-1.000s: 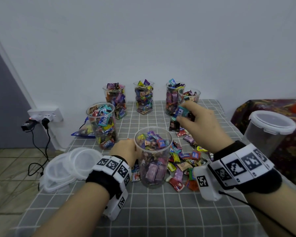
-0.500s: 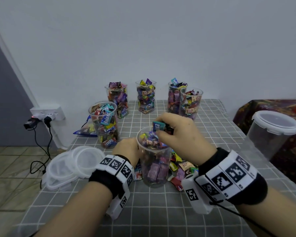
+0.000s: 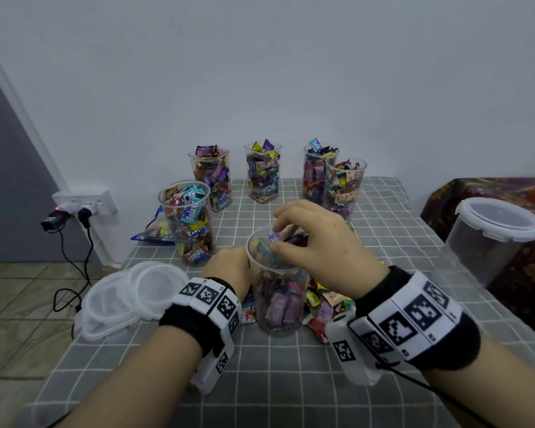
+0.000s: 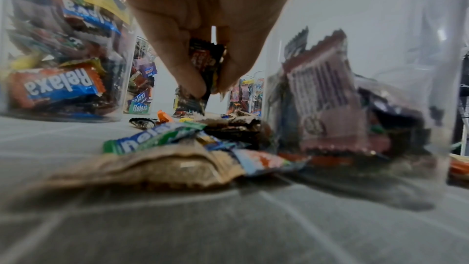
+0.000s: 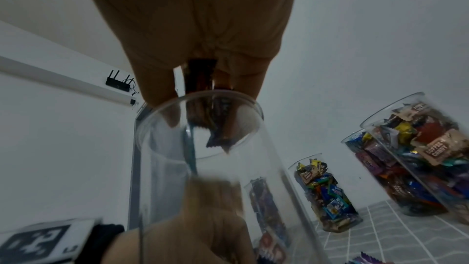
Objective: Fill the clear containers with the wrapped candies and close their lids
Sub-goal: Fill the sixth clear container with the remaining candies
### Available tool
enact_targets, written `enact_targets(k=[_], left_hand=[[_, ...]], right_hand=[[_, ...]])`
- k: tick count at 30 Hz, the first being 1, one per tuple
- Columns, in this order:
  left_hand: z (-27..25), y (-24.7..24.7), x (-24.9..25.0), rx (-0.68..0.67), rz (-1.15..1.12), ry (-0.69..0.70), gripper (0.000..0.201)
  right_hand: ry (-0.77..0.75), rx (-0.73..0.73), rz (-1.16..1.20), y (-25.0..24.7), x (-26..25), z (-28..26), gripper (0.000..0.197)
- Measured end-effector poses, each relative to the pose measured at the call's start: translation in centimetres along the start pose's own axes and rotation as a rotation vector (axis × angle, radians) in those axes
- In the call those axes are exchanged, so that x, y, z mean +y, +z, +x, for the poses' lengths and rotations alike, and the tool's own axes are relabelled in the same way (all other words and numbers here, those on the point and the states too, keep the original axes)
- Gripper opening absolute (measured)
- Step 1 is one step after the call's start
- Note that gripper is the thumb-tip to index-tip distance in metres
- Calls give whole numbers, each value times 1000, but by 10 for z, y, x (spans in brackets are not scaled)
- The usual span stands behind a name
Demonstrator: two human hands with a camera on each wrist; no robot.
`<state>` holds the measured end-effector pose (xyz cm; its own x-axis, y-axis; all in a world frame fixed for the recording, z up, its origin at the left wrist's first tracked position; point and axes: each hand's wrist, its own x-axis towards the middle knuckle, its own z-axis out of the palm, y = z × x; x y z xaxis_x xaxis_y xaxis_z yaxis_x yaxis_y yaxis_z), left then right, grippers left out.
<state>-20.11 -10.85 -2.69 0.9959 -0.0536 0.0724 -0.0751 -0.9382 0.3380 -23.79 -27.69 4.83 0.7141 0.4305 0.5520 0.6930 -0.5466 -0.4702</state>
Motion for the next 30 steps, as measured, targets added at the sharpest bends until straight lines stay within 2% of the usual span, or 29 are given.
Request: enact_targets(k=[3, 6, 10, 13, 16, 19, 21, 26, 30], left_hand=[[-1, -1, 0, 7, -18, 34, 19], [-1, -4, 1, -22, -9, 22, 22], [-3, -6, 3, -26, -76, -17, 22], [-3, -7, 4, -52, -78, -23, 19], [-3, -7, 3, -58, -52, 2, 17], [-6, -8, 0, 22, -93, 29, 9], [-9, -13, 1, 106, -93, 41, 19], [-19, -37, 3, 299, -257, 14, 17], [-22, -70, 15, 381, -451, 32, 17]], right_hand=[[42, 48, 49, 4, 2, -3, 18], [117, 75, 88, 2, 3, -8, 39], [370, -168, 309, -1, 9, -15, 86], [433, -236, 422, 4, 19, -21, 103], [461, -260, 475, 8, 26, -23, 105], [476, -248, 534, 9, 28, -24, 97], [482, -237, 567, 10, 28, -24, 88], [483, -211, 612, 13, 27, -25, 84], [478, -208, 621, 13, 27, -25, 84]])
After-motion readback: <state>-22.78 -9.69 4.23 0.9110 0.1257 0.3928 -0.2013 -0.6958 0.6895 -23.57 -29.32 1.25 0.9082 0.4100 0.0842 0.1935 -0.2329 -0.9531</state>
